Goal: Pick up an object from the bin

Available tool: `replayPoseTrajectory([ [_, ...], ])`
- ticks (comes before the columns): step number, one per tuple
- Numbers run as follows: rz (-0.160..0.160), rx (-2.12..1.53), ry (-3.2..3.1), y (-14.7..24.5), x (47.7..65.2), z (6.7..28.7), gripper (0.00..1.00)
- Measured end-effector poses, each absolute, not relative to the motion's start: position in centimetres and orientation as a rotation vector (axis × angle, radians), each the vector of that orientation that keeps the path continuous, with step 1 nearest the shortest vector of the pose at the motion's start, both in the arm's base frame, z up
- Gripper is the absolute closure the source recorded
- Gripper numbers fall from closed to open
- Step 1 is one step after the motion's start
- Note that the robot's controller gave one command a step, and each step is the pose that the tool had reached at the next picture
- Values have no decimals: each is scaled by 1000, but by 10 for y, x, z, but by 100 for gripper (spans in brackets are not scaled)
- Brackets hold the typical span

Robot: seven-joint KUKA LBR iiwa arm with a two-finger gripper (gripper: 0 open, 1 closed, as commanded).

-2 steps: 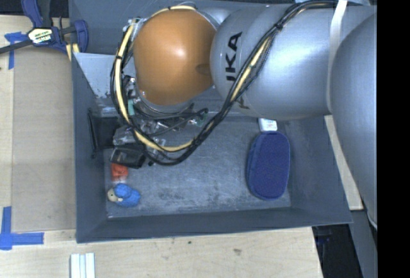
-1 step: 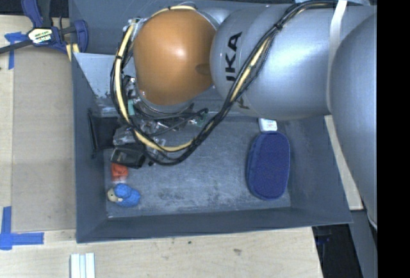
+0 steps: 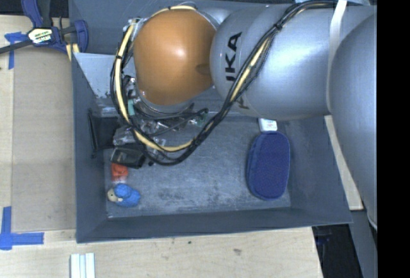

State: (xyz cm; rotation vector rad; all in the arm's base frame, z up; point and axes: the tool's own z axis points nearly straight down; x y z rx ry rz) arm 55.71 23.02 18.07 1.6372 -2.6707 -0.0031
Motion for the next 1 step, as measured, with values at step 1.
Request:
replayPoseTrajectory([
  [1, -3, 1637, -2670, 230, 557, 181, 100],
])
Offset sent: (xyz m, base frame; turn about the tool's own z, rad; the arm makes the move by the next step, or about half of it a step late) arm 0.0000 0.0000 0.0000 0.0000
